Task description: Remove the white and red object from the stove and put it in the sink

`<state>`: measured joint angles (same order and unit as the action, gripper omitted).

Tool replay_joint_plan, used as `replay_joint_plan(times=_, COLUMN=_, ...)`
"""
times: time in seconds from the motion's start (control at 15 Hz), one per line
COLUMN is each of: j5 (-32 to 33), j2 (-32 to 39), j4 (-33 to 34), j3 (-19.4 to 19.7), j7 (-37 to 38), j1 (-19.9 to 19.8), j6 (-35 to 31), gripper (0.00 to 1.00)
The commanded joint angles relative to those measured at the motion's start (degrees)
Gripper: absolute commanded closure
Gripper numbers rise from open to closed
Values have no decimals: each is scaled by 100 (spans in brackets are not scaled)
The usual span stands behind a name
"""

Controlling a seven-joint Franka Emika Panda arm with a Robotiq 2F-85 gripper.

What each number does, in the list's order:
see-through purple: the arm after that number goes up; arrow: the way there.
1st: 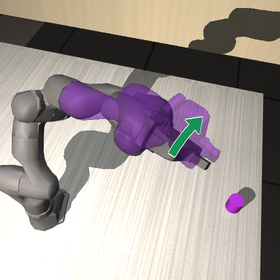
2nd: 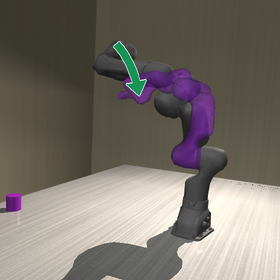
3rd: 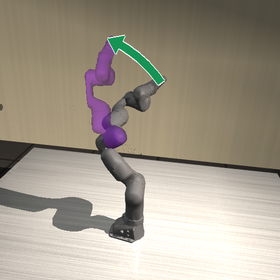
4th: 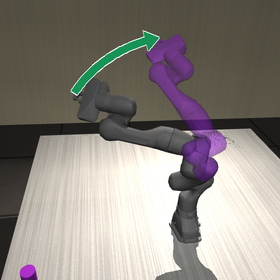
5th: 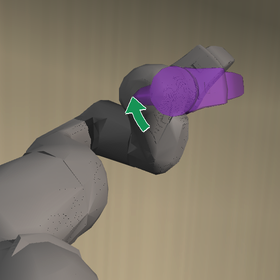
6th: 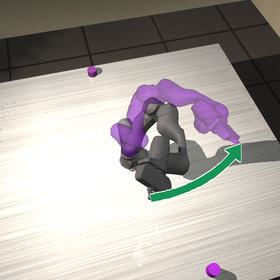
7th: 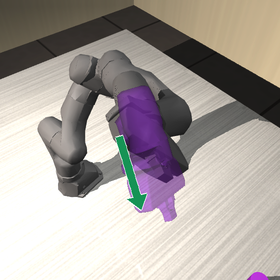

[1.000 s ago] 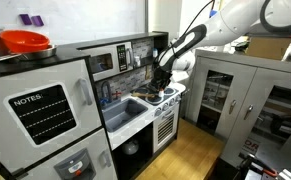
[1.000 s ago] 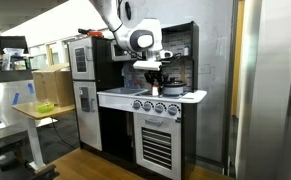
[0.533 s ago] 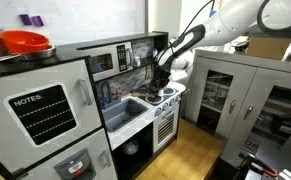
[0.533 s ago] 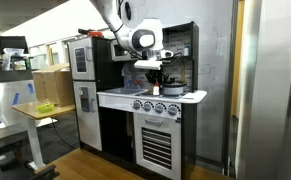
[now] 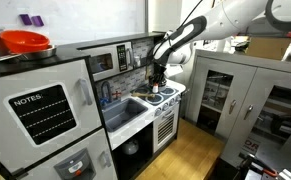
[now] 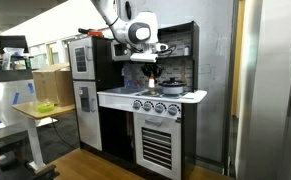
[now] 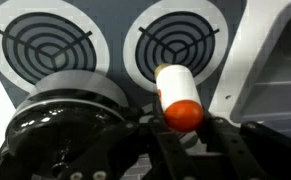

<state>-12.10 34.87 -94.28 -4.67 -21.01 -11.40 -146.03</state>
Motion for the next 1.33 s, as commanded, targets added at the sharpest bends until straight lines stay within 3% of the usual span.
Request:
replay_joint_plan(times=0.0, j5=-28, j2=-208, j4=-101, j3=-171, j7=-103, j1=-73, j6=271, gripper=92)
replay_joint_plan(times=0.53, j5=18, j2=381, j4=785, j3=-633, j7=-870, j1=-23, j6=589, gripper=92)
replay_joint_plan(times=0.93, j5=105, j2=1207, j4=2010, j3=-976, j7=-1886, j1=57, j6=1509, gripper=92)
replay_joint_plan(times=1.27, j5=76, j2=1517, j4=2409, j3=-915, j7=-2179, j1=177, j6=1961, gripper=92)
